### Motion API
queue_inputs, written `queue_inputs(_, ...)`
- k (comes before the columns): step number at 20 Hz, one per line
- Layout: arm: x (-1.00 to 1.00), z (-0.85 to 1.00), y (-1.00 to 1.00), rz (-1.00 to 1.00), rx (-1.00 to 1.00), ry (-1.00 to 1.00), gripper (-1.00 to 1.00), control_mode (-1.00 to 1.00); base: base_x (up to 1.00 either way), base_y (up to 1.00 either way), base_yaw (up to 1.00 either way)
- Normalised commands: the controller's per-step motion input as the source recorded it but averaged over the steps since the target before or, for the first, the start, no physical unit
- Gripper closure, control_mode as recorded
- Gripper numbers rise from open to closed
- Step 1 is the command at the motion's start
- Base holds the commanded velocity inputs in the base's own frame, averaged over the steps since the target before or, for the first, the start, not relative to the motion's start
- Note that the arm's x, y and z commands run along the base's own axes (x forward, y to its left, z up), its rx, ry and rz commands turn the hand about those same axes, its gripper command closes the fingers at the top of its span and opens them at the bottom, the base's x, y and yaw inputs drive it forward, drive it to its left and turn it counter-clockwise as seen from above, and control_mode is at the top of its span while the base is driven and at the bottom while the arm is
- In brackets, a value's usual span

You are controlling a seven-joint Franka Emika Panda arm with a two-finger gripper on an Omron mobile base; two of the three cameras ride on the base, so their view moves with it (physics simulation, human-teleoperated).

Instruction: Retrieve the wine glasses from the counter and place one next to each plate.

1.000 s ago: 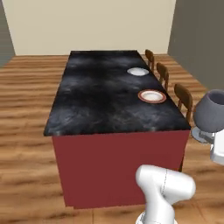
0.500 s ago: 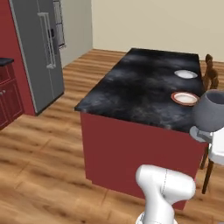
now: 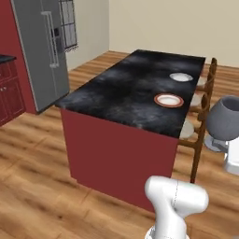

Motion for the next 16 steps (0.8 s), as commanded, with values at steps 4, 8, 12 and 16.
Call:
queue_inputs(4,0.0,0.0,0.0,0.0,0.0,0.0,1.0,1.0,-0.19,-1.0,0.34)
queue_inputs(8,0.0,0.0,0.0,0.0,0.0,0.0,1.0,1.0,-0.04,-1.0,0.26)
queue_inputs(12,0.0,0.0,0.0,0.0,0.0,0.0,1.0,1.0,0.0,-1.0,0.19)
queue_inputs(16,0.0,0.0,0.0,0.0,0.0,0.0,1.0,1.0,0.04,-1.0,0.24)
